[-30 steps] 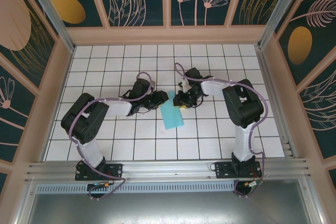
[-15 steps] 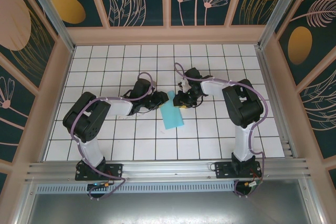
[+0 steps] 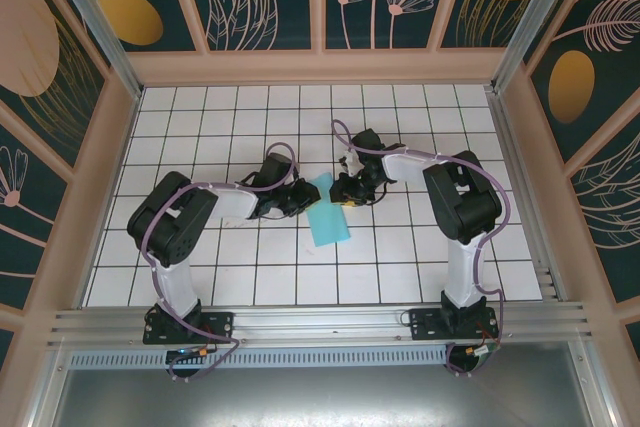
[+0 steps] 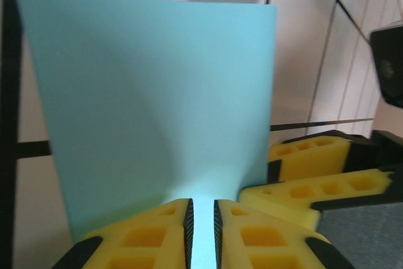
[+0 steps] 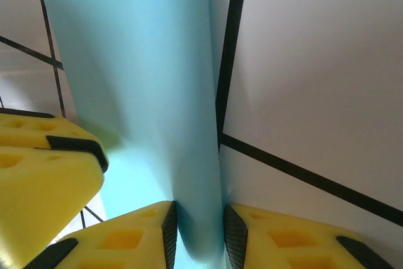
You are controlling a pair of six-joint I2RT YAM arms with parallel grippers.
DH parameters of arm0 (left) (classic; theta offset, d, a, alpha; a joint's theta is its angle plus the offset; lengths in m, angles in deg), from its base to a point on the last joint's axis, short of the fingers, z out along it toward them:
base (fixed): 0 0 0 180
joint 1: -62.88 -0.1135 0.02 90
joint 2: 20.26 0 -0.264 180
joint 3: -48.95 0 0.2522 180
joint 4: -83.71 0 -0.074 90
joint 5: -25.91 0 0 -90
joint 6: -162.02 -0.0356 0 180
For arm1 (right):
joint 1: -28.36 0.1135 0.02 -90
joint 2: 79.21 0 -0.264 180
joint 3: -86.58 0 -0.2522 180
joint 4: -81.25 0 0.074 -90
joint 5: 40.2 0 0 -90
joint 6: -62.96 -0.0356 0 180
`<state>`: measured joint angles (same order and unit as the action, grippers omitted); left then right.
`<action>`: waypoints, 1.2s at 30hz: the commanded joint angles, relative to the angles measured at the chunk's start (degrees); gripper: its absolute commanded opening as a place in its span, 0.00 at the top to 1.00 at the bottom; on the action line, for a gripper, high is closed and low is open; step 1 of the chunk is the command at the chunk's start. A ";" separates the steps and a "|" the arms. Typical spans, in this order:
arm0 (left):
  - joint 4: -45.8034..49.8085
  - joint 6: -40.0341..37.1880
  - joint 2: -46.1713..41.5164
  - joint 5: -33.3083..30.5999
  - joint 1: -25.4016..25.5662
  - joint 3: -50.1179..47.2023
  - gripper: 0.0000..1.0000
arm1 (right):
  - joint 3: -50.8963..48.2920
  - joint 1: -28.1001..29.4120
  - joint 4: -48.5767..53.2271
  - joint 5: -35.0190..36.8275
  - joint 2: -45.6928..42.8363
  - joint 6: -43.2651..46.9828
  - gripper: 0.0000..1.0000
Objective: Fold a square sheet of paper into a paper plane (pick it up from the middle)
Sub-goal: Hold the square sheet of paper at the center of the table, then fold the square sheet of paper in half at the center of the table.
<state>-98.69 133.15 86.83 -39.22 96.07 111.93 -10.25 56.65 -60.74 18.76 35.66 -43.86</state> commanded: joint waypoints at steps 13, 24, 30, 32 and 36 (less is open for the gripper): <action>8.96 -1.84 3.38 -6.69 0.28 -4.12 1.00 | -5.03 -0.64 -2.07 17.13 0.70 0.68 0.67; 8.34 -2.26 4.50 -7.10 0.29 -5.35 1.00 | -2.37 -1.18 -4.88 9.69 -14.86 -2.99 0.54; 8.89 -2.10 4.36 -7.53 0.29 -5.94 1.00 | 0.36 1.21 -7.41 3.62 -9.76 -5.44 0.76; 9.10 -2.01 4.23 -7.55 0.22 -6.09 1.00 | 1.56 1.90 -7.72 1.08 -7.41 -5.87 0.85; 9.31 -1.86 4.26 -7.57 0.30 -6.31 1.00 | 3.65 3.68 -7.42 -0.50 -3.67 -6.03 0.94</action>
<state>-100.90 132.49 87.05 -41.61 96.11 109.30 -8.74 59.15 -68.04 21.44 29.86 -49.13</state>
